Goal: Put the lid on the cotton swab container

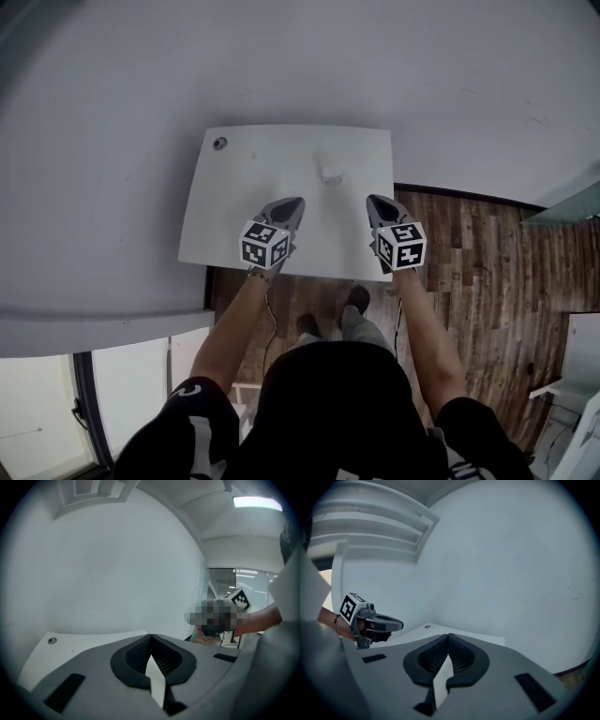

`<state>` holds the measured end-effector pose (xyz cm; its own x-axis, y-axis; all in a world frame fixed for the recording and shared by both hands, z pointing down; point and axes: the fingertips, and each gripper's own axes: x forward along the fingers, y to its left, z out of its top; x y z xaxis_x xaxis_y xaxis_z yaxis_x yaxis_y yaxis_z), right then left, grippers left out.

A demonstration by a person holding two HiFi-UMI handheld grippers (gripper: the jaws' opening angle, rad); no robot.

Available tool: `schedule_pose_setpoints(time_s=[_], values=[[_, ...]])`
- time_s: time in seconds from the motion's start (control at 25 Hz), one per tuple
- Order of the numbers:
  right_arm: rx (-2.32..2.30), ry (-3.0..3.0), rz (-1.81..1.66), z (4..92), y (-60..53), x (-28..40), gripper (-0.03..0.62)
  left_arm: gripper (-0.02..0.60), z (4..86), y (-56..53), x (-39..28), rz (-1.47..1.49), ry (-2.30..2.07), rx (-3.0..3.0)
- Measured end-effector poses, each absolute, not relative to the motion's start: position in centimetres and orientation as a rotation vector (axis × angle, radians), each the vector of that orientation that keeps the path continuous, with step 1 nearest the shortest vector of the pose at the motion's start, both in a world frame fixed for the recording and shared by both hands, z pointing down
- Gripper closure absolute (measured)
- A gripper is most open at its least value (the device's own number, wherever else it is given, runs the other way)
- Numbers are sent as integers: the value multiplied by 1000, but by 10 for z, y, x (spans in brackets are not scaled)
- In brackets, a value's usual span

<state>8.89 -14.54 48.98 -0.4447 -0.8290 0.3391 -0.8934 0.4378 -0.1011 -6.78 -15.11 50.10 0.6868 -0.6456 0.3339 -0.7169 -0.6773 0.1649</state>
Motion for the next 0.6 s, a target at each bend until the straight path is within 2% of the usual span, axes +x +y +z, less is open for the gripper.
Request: schedule_pose_setpoints(time_s=[0.6], values=[[1336,-2549,431,506,-229,138,582,555,503,-208,-32,403,-1271,2536]])
